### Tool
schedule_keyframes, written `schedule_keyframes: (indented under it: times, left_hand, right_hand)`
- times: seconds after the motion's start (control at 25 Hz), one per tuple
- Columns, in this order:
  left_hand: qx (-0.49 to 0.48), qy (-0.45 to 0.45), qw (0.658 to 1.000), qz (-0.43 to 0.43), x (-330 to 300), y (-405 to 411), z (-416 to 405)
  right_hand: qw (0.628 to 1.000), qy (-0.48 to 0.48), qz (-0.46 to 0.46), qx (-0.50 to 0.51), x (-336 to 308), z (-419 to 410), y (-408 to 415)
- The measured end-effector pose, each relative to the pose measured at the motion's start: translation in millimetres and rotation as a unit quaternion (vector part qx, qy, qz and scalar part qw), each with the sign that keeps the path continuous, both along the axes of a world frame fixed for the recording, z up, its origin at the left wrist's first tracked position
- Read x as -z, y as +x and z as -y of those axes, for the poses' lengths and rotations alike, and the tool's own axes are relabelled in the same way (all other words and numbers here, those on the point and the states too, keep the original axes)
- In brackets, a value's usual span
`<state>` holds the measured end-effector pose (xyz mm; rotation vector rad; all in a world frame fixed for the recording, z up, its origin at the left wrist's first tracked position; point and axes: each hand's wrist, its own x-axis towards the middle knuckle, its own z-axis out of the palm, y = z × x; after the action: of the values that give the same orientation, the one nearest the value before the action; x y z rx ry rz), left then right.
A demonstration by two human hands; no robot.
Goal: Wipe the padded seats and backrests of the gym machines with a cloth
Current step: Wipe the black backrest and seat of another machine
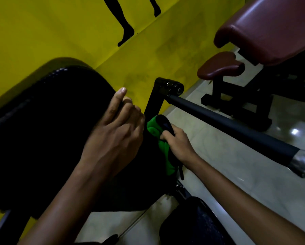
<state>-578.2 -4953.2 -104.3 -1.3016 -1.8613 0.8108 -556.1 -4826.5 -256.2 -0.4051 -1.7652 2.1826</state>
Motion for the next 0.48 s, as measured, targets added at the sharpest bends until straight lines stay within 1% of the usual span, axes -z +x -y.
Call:
schedule_keyframes:
  times: [0.08,0.12,0.16,0.28,0.32,0.36,0.48]
  left_hand:
    - [0.002,0.005,1.0,0.004,6,0,0]
    - [0.003,0.007,1.0,0.003,9,0,1]
    - [0.003,0.008,1.0,-0.001,12,1,3]
    - [0.004,0.007,1.0,-0.019,17,2,12]
    - [0.005,0.006,1.0,-0.025,18,3,14]
    - [0.008,0.006,0.999,-0.032,19,2,17]
    - [0.014,0.006,0.998,-0.053,22,-1,19]
  right_hand:
    - [0.999,-0.013,-0.043,0.014,1,5,1]
    - [0.999,-0.01,-0.04,0.017,7,7,2]
    - [1.0,-0.001,-0.02,0.018,14,8,5]
    - [0.996,0.047,0.078,-0.003,33,6,7]
    - [0.995,0.052,0.08,-0.004,33,5,7]
    - [0.997,0.046,0.059,0.009,30,6,6]
    - [0.996,0.023,-0.049,0.072,17,15,4]
